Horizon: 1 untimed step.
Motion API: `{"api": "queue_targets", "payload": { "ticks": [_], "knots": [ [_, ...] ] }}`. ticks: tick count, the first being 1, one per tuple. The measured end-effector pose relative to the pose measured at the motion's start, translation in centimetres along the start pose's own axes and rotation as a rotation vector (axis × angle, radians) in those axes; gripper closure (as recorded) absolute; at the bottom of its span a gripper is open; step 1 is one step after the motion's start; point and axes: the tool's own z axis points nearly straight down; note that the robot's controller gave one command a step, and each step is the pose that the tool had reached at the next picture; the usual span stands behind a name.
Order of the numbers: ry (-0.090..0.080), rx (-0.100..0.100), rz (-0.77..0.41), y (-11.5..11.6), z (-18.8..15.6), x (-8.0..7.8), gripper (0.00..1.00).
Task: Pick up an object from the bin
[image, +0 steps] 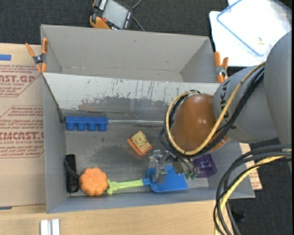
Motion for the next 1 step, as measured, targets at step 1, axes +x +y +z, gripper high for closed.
{"api": "queue_targets", "payload": {
  "ticks": [1],
  "knots": [
    [0.0, 0.0, 0.0, 0.0, 0.0, 0.0, 1.0]
  ]
}}
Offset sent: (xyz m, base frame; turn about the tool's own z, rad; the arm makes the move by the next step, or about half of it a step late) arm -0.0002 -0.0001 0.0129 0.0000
